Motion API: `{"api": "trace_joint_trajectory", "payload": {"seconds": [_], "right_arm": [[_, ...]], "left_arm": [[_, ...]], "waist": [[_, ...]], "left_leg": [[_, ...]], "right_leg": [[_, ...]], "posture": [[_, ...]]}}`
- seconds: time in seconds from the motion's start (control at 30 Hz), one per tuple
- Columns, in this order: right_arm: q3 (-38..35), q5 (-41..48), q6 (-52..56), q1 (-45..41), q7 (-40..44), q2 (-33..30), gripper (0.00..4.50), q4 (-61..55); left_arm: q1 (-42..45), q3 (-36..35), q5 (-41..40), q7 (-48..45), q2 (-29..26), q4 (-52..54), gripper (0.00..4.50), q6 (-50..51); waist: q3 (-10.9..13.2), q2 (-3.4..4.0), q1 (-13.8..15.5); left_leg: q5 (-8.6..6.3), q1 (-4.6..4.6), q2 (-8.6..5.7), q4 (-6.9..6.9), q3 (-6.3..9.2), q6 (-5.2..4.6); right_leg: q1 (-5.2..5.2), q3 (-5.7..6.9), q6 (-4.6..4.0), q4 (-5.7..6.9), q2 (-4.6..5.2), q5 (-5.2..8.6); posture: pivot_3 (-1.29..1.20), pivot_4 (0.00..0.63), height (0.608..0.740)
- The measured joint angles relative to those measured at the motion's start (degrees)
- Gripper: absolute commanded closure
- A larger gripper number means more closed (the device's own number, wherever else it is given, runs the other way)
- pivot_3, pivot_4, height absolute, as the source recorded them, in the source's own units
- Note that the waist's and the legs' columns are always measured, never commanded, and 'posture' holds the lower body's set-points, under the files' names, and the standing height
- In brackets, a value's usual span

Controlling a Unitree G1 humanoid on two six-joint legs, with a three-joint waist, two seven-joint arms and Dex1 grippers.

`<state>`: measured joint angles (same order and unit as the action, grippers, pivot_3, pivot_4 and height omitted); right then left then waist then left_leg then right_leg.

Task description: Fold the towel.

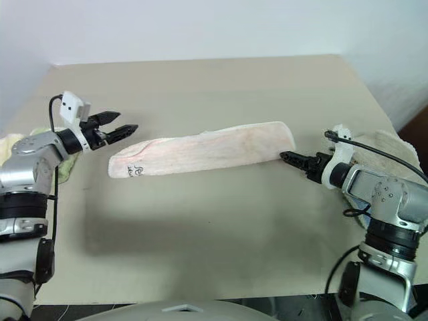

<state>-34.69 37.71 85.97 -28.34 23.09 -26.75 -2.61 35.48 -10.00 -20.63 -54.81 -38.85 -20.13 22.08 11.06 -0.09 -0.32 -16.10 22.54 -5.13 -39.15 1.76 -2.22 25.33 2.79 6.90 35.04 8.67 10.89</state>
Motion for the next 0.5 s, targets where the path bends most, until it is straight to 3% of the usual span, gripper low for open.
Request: {"api": "trace_joint_trajectory", "payload": {"seconds": [0.27,0.5], "right_arm": [[-14.1,-1.7,6.1,-9.2,-12.5,11.2,0.08,4.5],[-18.5,-3.9,2.3,-14.6,-17.8,15.6,0.08,9.8]], "left_arm": [[-4.8,0.7,-5.4,-4.2,0.9,11.8,0.46,6.0],[-9.6,2.6,-8.4,-6.8,0.6,20.1,0.46,10.4]], "waist": [[0.0,0.01,-0.5],[-0.1,-0.06,-0.9]], "left_leg": [[-0.02,0.0,-0.01,0.03,-0.07,-0.04],[-0.01,-0.12,0.01,0.03,-0.11,-0.05]], "right_leg": [[0.05,-0.06,0.0,0.03,-0.04,0.0],[-0.02,-0.1,-0.02,0.04,-0.07,-0.01]], "posture": [[0.0,0.15,0.728],[0.0,0.15,0.728]]}}
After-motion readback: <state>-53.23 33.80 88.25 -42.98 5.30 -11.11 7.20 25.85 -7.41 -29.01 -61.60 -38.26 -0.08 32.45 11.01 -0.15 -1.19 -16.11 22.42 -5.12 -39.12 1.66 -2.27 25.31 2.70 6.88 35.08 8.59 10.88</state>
